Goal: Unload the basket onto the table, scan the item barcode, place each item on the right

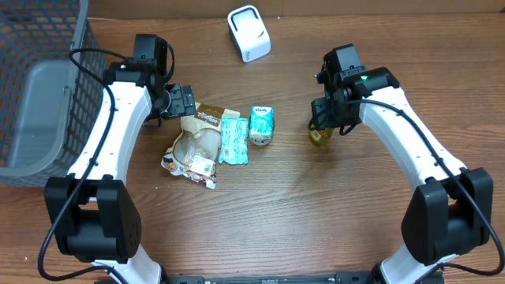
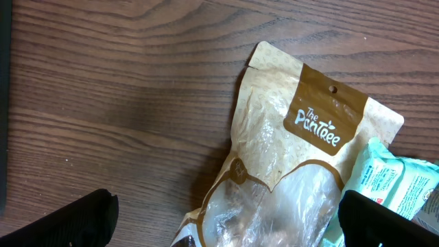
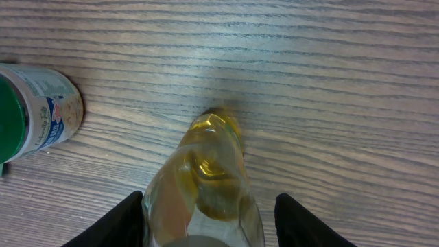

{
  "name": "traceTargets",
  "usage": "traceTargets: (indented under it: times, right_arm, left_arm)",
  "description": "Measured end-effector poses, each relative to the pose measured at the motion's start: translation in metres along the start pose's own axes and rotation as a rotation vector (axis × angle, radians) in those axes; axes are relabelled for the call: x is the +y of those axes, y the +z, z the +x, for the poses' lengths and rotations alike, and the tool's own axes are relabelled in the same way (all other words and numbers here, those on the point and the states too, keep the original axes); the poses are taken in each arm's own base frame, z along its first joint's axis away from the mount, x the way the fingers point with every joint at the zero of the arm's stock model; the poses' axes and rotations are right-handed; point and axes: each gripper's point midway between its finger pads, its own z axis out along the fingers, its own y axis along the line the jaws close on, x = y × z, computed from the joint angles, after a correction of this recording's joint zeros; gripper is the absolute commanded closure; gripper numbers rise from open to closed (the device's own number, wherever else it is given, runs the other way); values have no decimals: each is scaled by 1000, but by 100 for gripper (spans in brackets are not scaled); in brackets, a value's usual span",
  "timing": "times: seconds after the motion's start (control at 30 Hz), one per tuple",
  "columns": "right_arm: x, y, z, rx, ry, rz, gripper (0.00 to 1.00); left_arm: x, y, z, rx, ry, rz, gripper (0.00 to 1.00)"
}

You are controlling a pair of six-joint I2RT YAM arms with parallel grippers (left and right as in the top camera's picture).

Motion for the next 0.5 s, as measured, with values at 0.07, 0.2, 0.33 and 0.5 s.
traceTargets:
  times: [0.07,0.2,0.33,0.5]
  right_arm:
    - [0,1,1,0,0,0,44]
    - [-1,8,8,20,-1,2,46]
    - [-1,11,9,18,1,1,54]
    - [-1,11,10,24,18,2,62]
  left_arm:
    - [0,0,0,0,0,0,0]
    - [0,0,0,0,0,0,0]
    - [0,0,0,0,0,0,0]
    - [0,0,0,0,0,0,0]
